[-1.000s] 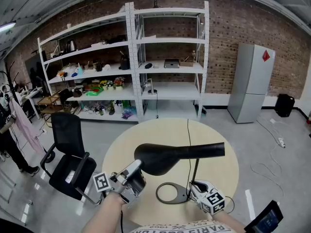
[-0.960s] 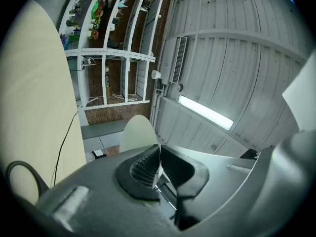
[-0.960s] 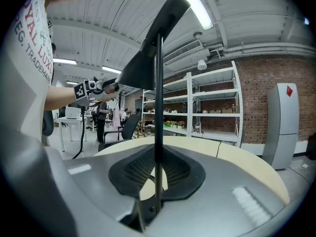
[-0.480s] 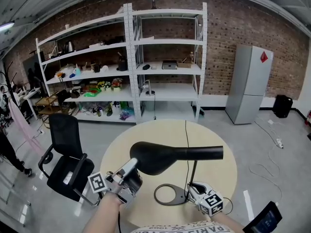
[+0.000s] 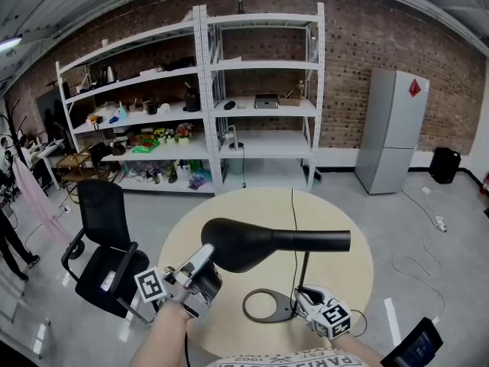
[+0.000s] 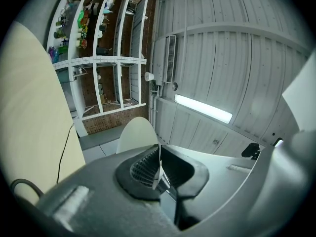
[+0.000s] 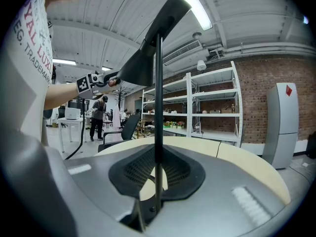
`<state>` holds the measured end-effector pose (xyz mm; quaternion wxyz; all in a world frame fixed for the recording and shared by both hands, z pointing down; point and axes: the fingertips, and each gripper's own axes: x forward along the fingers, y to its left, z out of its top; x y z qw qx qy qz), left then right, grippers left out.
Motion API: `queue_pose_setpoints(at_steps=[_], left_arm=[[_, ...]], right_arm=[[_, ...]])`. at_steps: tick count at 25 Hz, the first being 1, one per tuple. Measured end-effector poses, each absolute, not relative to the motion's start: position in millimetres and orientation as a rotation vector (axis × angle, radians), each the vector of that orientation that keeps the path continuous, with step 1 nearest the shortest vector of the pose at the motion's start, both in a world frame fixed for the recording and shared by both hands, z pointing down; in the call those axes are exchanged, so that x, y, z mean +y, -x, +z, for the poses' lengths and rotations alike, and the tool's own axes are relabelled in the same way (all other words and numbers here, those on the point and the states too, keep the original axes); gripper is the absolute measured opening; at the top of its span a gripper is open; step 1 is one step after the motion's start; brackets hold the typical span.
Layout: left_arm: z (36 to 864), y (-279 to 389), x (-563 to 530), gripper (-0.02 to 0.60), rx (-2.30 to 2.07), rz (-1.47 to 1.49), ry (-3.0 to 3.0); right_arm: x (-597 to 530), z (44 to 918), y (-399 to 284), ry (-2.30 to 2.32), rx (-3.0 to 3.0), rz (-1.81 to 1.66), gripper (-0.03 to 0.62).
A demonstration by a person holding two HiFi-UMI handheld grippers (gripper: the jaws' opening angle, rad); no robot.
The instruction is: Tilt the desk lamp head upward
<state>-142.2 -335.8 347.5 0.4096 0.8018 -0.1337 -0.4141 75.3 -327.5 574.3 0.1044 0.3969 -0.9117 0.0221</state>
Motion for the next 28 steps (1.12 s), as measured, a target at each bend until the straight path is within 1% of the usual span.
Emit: queue_pose_setpoints(at_steps=[28], left_arm=[[307.0, 144.2, -332.1, 0.003, -0.379, -1.066, -2.107]], right_arm=[[-324.4, 576.8, -73.6, -1.166, -2.7, 0.067, 0.046]])
